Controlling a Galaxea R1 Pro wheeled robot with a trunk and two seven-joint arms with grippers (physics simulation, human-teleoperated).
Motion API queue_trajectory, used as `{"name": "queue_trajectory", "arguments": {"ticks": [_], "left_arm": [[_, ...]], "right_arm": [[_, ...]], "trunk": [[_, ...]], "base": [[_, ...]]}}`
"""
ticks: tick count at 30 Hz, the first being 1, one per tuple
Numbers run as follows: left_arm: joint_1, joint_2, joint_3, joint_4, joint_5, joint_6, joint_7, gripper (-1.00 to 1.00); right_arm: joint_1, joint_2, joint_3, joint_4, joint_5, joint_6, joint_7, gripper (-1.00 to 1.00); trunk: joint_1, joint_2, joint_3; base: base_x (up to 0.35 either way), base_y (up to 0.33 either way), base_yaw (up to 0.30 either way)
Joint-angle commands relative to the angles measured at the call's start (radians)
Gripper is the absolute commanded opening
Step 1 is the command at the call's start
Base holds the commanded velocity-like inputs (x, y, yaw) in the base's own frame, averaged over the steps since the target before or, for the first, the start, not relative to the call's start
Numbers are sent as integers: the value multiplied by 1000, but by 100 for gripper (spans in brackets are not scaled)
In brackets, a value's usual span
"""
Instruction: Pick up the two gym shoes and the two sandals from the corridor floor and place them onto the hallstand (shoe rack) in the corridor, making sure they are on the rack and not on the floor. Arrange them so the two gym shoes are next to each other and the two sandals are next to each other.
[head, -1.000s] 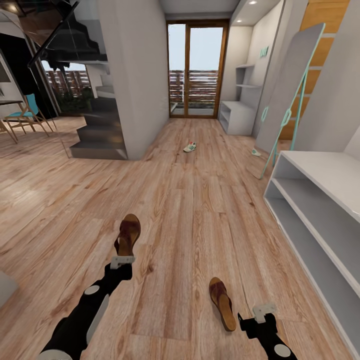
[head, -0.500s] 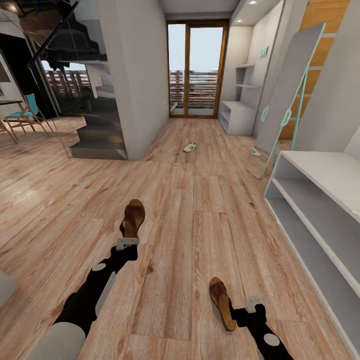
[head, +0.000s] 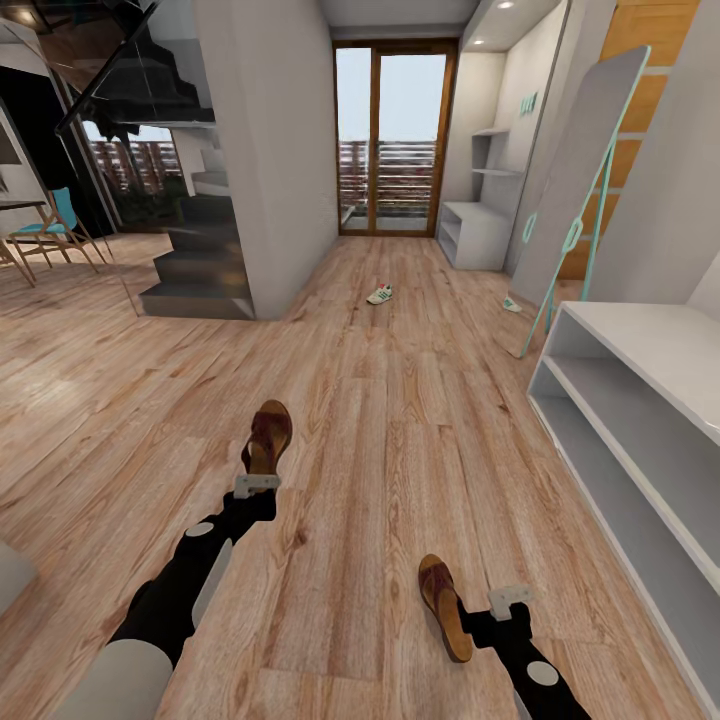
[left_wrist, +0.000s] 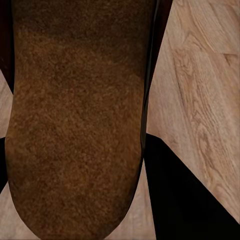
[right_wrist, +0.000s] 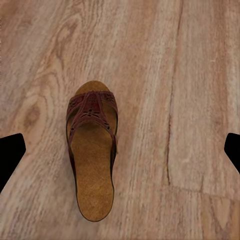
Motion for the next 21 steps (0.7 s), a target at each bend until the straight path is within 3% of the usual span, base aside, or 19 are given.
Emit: {"name": "queue_trajectory", "arguments": {"ticks": [1, 8, 16, 21], "left_arm": [[0, 0, 0, -2, 1, 6, -3, -100], [1, 1, 0, -2, 1, 7, -3, -100], [1, 0, -1, -2, 1, 7, -3, -100], [1, 0, -1, -2, 1, 7, -3, -100]], "right_arm": [[0, 0, 1, 0, 9, -2, 0, 100], [0, 0, 2, -1, 9, -2, 0, 100], [0, 0, 3, -5, 9, -2, -1, 100], [0, 0, 2, -16, 9, -2, -1, 100]], "trunk": [[0, 0, -1], [7, -14, -7], [38, -70, -38], [40, -71, -64]], "base": [[0, 0, 0], [0, 0, 0], [0, 0, 0], [0, 0, 0]]}}
